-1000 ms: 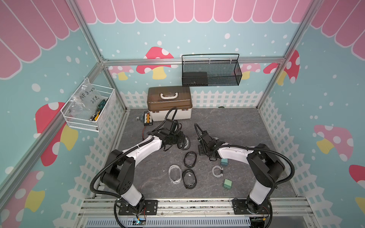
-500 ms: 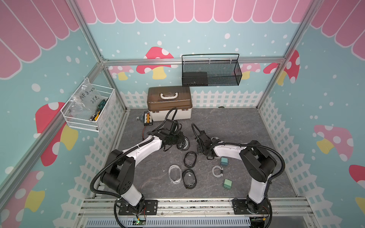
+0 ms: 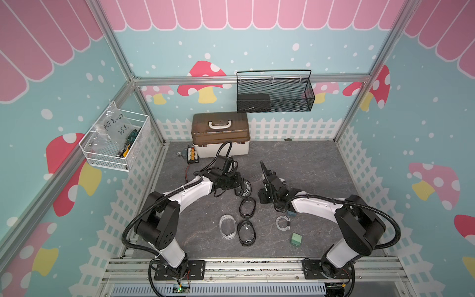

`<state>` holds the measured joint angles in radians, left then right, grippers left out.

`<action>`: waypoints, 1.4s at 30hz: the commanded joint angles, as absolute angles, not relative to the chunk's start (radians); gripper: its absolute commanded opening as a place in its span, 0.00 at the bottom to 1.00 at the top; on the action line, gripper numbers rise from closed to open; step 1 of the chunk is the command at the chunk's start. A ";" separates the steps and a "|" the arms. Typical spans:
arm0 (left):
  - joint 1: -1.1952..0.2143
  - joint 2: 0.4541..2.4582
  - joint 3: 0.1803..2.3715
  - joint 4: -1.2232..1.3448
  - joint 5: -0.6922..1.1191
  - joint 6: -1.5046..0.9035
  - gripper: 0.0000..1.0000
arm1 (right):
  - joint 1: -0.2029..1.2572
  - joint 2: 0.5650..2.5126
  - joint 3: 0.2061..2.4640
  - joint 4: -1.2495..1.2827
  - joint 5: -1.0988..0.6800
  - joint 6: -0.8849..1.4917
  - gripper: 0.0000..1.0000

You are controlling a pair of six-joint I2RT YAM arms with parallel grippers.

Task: Pack away charging kits
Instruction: Pick up the plug from the center of the board, then place the plug in the storage bag, then place the storage bag at the center of the board.

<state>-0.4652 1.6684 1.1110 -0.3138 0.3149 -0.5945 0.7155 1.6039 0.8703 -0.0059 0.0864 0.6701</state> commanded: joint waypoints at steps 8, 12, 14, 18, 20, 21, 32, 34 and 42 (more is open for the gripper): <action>-0.445 1.704 1.110 -0.257 0.393 -0.612 0.00 | 0.721 1.664 0.942 0.120 -0.028 0.701 0.10; -0.431 1.712 1.108 -0.249 0.413 -0.617 0.00 | 0.723 1.703 0.970 0.142 -0.044 0.701 0.10; -0.431 1.712 1.104 -0.237 0.428 -0.618 0.00 | 0.723 1.728 0.982 0.152 -0.038 0.700 0.10; -0.431 1.717 1.099 -0.219 0.457 -0.624 0.00 | 0.722 1.784 1.015 0.161 -0.040 0.689 0.08; -0.430 1.715 1.091 -0.202 0.477 -0.629 0.00 | 0.722 1.808 1.029 0.160 -0.030 0.686 0.08; -0.430 1.714 1.087 -0.192 0.486 -0.630 0.00 | 0.722 1.821 1.035 0.160 -0.021 0.683 0.08; -0.430 1.755 1.087 -0.153 0.537 -0.654 0.00 | 0.722 1.828 1.045 0.177 0.028 0.631 0.09; -0.428 1.751 1.080 -0.150 0.527 -0.652 0.00 | 0.722 1.825 1.045 0.195 0.013 0.630 0.11; -0.429 1.769 1.074 -0.120 0.551 -0.665 0.00 | 0.723 1.866 1.048 0.269 -0.038 0.614 0.16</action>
